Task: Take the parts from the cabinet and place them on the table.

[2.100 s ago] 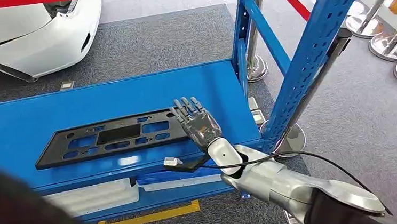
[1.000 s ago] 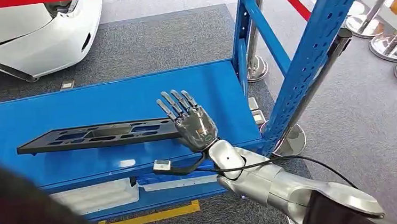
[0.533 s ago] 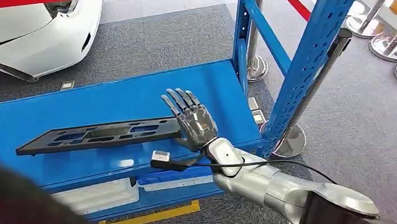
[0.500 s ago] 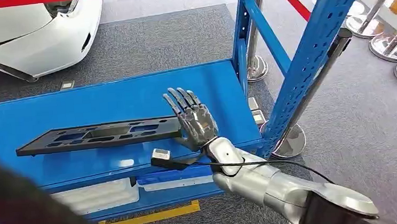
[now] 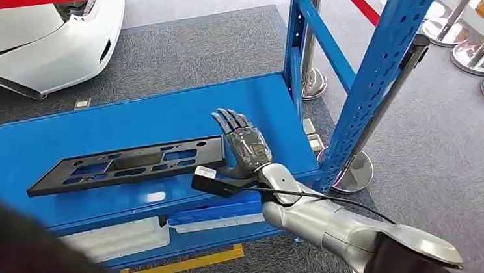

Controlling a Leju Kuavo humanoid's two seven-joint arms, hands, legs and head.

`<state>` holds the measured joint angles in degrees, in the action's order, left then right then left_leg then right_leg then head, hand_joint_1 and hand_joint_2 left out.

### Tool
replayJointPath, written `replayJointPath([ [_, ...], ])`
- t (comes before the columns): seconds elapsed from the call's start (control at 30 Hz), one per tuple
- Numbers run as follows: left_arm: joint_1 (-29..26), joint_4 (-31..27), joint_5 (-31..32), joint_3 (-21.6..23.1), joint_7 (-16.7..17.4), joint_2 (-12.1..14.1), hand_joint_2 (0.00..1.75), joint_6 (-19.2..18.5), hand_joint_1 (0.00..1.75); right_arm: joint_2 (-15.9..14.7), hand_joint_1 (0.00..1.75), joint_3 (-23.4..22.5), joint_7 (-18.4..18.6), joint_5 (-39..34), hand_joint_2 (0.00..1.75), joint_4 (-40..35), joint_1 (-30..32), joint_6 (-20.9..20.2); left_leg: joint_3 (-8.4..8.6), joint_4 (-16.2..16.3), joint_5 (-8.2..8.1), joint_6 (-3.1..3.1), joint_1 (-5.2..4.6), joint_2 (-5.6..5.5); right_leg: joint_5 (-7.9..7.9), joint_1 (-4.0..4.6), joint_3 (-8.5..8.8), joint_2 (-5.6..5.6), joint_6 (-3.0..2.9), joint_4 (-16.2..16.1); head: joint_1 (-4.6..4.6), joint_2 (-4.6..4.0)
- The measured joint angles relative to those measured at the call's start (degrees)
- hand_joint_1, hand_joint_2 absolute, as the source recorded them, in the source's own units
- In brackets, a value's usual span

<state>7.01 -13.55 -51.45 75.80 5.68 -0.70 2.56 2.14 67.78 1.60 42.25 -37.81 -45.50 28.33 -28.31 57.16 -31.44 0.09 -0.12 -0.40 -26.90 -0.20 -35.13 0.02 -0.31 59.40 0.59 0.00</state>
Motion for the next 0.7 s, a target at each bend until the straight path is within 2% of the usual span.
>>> replayJointPath([
  [0.2,0.0,0.0,0.6,0.0,-0.5,0.0,0.0,-0.5,0.0,0.0,0.0,-0.3,-0.2,0.3,1.75,0.5,0.0,-3.9,0.0,0.0,0.0,0.0,0.0,0.0,0.0,0.0,0.0,0.01,0.0,0.0,0.02,-0.02],
  [0.33,-0.1,0.0,1.1,0.0,-0.9,0.1,0.0,-1.1,0.0,0.0,0.0,0.0,1.7,4.7,1.75,0.9,-0.1,-7.3,0.0,0.0,0.0,0.0,0.0,0.0,0.0,0.0,0.0,0.0,0.0,0.0,0.02,-0.02],
  [0.43,-0.1,0.0,1.1,0.0,-0.9,0.2,0.0,-1.2,0.0,0.0,0.0,0.2,2.3,6.3,1.75,1.0,-0.3,-8.2,0.0,0.0,0.0,0.0,0.0,0.0,0.0,0.0,0.0,0.0,0.0,0.0,0.0,-0.02],
  [0.57,-0.1,0.0,1.3,0.0,-1.0,0.2,0.0,-1.2,0.0,0.0,0.0,0.6,2.5,8.1,1.75,1.2,-0.5,-9.3,0.0,0.0,0.0,0.0,0.0,0.0,0.0,-0.01,0.0,0.0,0.0,0.0,-0.02,-0.02],
  [0.7,-0.1,0.1,1.9,0.0,-1.1,0.2,0.0,-1.4,0.0,0.0,0.0,1.9,1.5,11.3,1.75,1.2,-0.6,-12.8,0.0,0.0,0.0,0.0,0.0,0.0,0.0,-0.01,0.0,0.0,0.0,0.0,-0.02,-0.02],
])
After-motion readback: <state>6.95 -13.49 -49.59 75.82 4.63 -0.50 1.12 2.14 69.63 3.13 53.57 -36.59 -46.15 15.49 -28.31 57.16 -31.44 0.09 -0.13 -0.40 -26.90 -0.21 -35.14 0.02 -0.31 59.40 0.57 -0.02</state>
